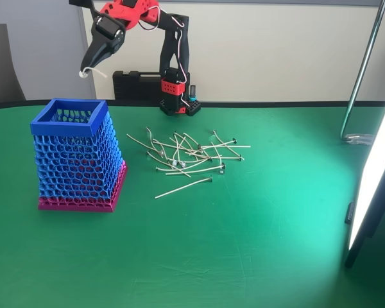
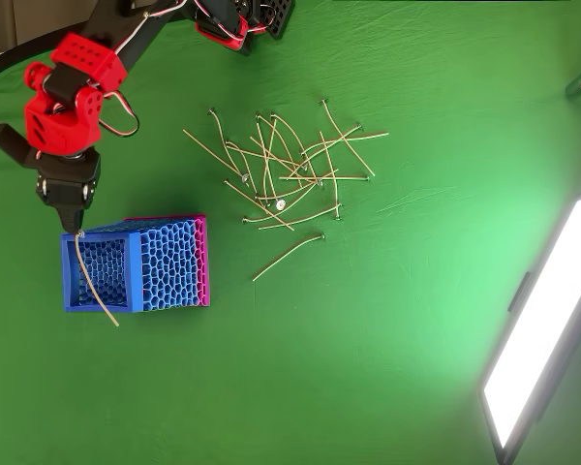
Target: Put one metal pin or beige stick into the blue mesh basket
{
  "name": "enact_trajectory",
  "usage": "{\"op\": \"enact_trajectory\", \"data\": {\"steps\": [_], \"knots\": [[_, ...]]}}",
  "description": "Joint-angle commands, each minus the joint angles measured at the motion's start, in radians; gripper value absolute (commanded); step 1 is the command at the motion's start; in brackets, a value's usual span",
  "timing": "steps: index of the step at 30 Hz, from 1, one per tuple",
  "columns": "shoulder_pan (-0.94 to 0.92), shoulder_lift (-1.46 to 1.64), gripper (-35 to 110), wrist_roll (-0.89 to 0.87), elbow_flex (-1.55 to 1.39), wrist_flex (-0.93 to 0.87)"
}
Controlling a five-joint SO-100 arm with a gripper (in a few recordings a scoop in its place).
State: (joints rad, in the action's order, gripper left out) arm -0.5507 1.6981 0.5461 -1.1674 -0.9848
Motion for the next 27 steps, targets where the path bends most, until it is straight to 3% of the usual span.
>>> {"op": "enact_trajectory", "data": {"steps": [1, 16, 27], "knots": [[-0.020, -0.021, 1, 0.008, 0.069, 0.037], [-0.080, -0.133, 2, 0.061, 0.115, 0.270], [-0.063, -0.153, 3, 0.103, 0.074, 0.339]]}}
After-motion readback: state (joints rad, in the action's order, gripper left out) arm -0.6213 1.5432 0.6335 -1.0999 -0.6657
